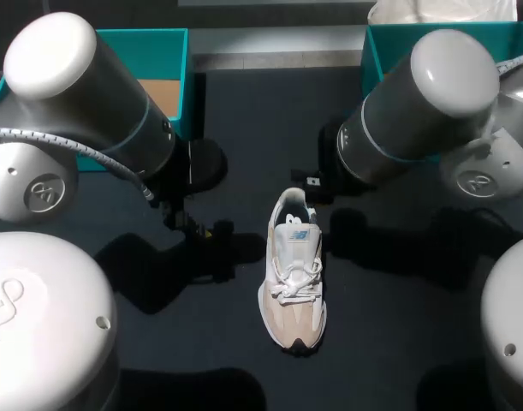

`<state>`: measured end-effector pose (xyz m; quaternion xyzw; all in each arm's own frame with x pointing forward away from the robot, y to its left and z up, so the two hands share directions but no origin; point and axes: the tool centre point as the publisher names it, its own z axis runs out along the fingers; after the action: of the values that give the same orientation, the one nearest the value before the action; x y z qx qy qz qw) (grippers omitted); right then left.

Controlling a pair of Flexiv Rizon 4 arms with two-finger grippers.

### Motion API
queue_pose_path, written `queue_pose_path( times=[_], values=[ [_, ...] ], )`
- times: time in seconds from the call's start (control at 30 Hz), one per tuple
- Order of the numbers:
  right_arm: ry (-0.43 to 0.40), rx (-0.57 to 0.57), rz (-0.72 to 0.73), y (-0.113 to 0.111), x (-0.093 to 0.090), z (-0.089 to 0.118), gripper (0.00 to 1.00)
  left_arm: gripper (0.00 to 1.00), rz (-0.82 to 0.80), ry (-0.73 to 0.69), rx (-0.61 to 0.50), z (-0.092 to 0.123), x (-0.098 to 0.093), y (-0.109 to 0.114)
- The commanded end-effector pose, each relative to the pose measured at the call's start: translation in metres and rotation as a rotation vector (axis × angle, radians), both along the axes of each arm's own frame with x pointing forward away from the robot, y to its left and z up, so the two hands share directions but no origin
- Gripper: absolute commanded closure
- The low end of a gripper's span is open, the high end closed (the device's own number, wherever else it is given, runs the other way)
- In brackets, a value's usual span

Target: Take the shoe out of the shoebox, open the shoe tongue, remove and reinsert the insole, then place the shoe into the shoebox

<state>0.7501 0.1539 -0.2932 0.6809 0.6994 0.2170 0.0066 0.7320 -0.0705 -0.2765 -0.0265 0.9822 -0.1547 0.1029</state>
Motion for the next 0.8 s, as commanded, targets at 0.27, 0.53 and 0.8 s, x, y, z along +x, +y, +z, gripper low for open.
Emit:
queue_pose_path(
  times=[0.27, 0.53, 0.8],
  values=[
    [0.019, -0.101, -0.089, 0.018, 0.003, -0.044, 1.00, 0.00, 0.000, -0.001, 0.001, 0.001, -0.001, 0.001],
    [0.052, -0.101, -0.101, 0.021, 0.002, -0.059, 1.00, 0.00, 0.000, -0.001, 0.001, 0.001, -0.001, 0.001],
    [0.064, -0.105, -0.102, 0.027, 0.007, -0.062, 1.00, 0.00, -0.012, -0.078, -0.001, 0.022, -0.008, 0.028]
  ],
)
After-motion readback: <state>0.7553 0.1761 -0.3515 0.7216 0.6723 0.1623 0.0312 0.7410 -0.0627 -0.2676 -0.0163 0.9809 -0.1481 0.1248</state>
